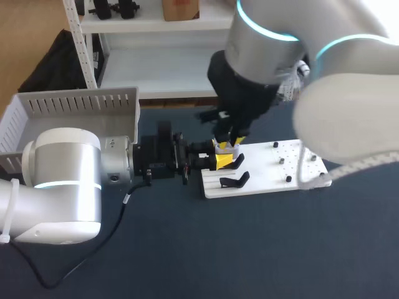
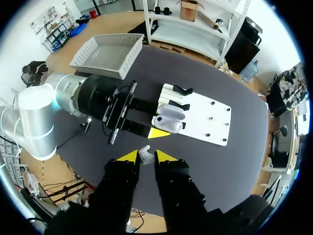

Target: Pick up each earbud case from the left stands, insert the matching earbuds, close the lid, and place the case in the box.

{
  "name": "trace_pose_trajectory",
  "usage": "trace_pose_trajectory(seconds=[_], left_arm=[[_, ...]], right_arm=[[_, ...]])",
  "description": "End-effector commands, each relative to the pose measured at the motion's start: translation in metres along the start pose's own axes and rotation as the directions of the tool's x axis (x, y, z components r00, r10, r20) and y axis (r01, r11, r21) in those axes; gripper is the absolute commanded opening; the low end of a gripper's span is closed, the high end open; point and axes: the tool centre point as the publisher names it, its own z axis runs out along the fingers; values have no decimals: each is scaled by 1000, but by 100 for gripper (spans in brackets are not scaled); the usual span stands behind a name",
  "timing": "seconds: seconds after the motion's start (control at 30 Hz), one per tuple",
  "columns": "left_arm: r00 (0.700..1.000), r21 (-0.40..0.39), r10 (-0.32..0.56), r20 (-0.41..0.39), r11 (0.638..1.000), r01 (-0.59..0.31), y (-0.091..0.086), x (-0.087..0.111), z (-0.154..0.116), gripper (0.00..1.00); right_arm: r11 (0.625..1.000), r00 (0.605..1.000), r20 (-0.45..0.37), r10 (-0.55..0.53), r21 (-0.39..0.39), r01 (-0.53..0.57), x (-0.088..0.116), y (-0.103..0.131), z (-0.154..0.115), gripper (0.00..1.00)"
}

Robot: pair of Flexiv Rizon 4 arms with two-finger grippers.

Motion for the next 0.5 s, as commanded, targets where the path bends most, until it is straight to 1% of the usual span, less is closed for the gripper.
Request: trace_pose_trajectory(seconds=[0.03, 0.43, 0.5], left_arm=[[1000, -5, 1, 3, 1000, -1, -1, 1, 0, 0], [1000, -5, 1, 3, 1000, -1, -1, 1, 0, 0], [1000, -5, 1, 3, 1000, -1, -1, 1, 0, 0]], right_arm=[[1000, 1000, -27, -10, 20, 10, -15, 2, 15, 0], [999, 999, -37, -1, 40, 3, -23, -13, 36, 0], [999, 1000, -26, -5, 41, 6, -23, -14, 38, 0]])
